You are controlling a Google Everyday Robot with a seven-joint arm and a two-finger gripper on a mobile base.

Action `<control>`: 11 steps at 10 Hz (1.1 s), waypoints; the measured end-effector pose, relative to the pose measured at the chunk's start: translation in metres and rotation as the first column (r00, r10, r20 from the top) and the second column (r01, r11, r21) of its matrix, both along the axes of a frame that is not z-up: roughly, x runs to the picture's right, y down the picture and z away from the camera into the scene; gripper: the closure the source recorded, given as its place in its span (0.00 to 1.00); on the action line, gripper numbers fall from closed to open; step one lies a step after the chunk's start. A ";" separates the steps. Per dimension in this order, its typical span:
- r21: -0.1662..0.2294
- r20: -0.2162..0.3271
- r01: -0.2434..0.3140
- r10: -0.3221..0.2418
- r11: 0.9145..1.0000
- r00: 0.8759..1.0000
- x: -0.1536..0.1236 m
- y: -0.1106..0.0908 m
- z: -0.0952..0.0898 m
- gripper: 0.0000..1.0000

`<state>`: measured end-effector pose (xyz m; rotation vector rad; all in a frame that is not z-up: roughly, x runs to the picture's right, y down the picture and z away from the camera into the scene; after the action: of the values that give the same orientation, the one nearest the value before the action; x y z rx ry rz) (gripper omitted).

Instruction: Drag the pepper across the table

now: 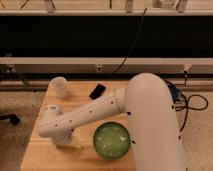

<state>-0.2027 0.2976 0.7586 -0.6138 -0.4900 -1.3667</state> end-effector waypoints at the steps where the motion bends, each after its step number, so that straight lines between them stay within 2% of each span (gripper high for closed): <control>1: -0.002 0.003 0.002 -0.001 1.000 1.000 0.001 0.002 0.001 0.20; 5: -0.009 0.015 0.002 -0.002 1.000 1.000 0.002 0.011 0.000 0.20; 7: -0.008 0.021 0.009 -0.009 1.000 1.000 0.004 0.012 0.000 0.25; 8: -0.009 0.023 0.010 -0.010 1.000 1.000 0.004 0.013 0.000 0.29; 11: -0.011 0.037 0.012 -0.011 1.000 0.999 0.005 0.013 0.001 0.52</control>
<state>-0.1980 0.3108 0.7593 -0.6028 -0.5249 -1.3890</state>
